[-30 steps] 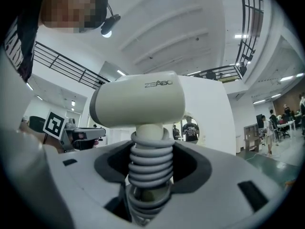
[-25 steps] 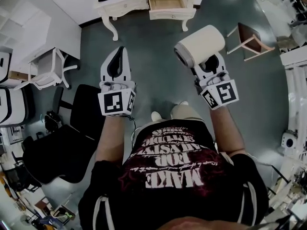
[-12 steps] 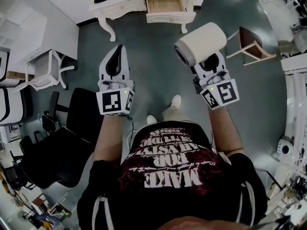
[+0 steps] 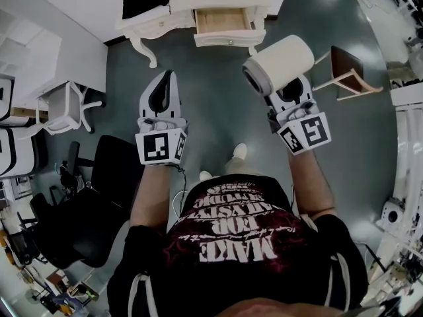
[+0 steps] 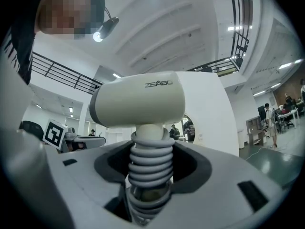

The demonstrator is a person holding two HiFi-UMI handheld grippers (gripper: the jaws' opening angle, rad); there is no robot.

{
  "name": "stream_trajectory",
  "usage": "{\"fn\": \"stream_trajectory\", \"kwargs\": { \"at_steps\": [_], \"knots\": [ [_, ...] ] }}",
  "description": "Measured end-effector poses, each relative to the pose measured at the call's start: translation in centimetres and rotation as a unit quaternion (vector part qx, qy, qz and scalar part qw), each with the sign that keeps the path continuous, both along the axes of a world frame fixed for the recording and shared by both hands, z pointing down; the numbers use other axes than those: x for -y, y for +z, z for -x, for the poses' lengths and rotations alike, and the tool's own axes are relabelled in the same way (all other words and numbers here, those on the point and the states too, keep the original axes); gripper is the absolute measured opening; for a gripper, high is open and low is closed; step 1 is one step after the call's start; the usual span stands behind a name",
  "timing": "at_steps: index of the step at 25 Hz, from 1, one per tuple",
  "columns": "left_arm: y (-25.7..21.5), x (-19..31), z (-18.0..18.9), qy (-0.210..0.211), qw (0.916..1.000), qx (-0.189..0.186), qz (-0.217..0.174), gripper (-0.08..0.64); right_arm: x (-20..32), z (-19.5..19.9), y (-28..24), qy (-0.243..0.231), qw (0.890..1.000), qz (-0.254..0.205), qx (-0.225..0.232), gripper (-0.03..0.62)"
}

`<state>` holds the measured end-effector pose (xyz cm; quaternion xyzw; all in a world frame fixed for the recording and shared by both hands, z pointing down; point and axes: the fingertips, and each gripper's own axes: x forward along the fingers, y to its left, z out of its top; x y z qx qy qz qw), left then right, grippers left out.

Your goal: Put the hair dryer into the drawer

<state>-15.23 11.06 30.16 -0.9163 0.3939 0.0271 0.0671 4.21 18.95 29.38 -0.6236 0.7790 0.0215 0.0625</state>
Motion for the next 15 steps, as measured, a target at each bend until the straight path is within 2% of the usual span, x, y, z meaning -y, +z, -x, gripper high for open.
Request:
{"fn": "stream_trajectory", "kwargs": {
  "at_steps": [6,15],
  "knots": [
    [0.4,1.7,-2.3,-0.011,0.9999,-0.006,0.012,0.003,1.2,-3.2,0.3,-0.002,1.0,0.004,0.004,0.23],
    [0.1,3.7,-6.9,-0.024,0.9997,0.0,0.003,0.003,3.2,-7.4,0.5,-0.023,1.0,0.003,0.011,0.23]
  ]
}}
